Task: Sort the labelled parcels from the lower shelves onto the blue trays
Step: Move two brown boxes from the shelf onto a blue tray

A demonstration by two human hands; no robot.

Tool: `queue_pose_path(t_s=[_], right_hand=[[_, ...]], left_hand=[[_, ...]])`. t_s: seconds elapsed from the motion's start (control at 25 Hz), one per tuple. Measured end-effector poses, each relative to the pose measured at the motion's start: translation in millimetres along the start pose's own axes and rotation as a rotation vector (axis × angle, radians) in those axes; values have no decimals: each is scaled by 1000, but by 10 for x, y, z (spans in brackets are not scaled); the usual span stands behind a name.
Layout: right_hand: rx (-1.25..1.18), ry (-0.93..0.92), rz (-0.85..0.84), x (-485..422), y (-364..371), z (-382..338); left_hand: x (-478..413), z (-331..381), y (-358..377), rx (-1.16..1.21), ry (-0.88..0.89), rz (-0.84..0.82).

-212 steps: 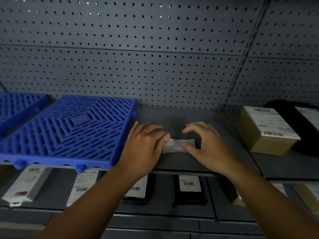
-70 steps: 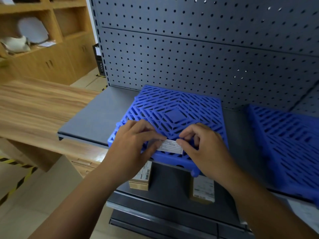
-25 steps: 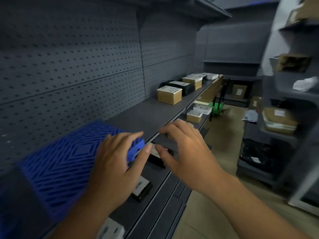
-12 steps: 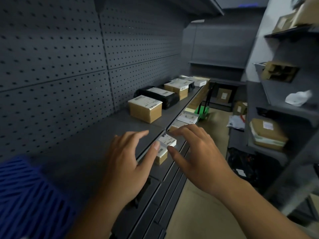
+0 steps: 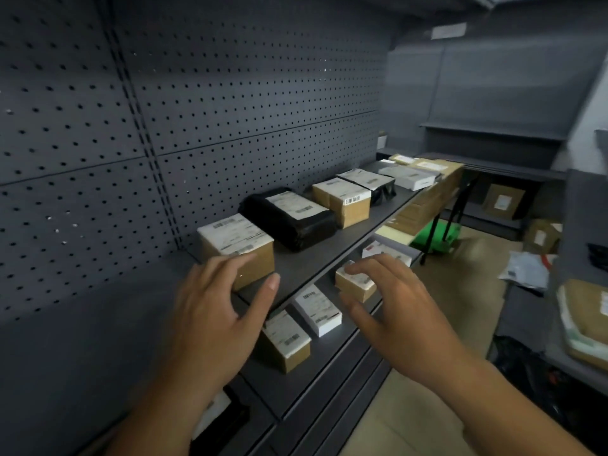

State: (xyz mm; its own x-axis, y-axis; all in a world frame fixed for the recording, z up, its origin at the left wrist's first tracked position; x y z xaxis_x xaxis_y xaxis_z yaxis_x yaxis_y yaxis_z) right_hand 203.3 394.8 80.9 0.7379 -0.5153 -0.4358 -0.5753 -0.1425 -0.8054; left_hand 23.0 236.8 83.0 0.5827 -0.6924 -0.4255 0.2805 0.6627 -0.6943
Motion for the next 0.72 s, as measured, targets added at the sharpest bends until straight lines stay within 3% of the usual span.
queue_pose_path(t_s=[0.32,0.48,0.72], right_hand=[[-72,-72,17,-896,99,813],[-99,52,124,-1335,193,1271],[-157,189,128,-1949,470,1746]], left_hand=[[-662,-30,311,-130,-127,150],[-865,-268,496,-190,-278,187],[-844,-439,612,-251,-472,273]])
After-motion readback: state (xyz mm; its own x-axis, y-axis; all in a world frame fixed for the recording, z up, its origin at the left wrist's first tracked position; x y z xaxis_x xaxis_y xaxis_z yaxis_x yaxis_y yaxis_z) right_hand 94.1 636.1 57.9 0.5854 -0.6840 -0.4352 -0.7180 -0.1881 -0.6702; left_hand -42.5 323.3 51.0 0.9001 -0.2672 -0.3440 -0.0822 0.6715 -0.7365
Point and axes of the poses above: each hand's wrist, its own x-axis away from the middle knuckle, its own y-axis out of the palm, z = x × y, the point moved 7 cm from there along -x, towards the middle knuckle, and after that the axes turned 4 degrees about -z, right-handed, at the moved point
